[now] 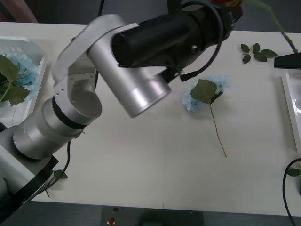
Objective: Put the red flowers into the right box and the blue flowers into the left box
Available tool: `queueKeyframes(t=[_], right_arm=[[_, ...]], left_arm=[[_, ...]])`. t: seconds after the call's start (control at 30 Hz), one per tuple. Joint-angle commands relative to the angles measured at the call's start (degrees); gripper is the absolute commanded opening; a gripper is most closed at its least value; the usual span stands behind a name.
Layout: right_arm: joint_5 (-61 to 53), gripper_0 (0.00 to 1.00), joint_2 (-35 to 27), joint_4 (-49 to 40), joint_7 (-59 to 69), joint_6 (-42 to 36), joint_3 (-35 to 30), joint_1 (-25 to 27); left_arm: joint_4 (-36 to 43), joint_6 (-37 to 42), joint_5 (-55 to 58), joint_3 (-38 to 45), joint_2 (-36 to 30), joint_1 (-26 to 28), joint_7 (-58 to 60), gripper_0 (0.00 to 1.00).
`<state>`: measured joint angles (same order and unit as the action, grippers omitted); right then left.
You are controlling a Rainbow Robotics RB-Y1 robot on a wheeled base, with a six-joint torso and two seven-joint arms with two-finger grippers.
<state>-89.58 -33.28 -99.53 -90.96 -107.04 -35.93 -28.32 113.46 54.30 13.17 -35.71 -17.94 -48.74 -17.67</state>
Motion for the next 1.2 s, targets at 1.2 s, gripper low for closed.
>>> queueKeyframes(t=[1.2], right_arm=[[43.43,0.0,-11.72,7.07,3.68,19.76,-6.09,16.46]], left_arm=[[6.6,15.04,68.83,37.2,-6.85,33.01,-102.48,1.0]])
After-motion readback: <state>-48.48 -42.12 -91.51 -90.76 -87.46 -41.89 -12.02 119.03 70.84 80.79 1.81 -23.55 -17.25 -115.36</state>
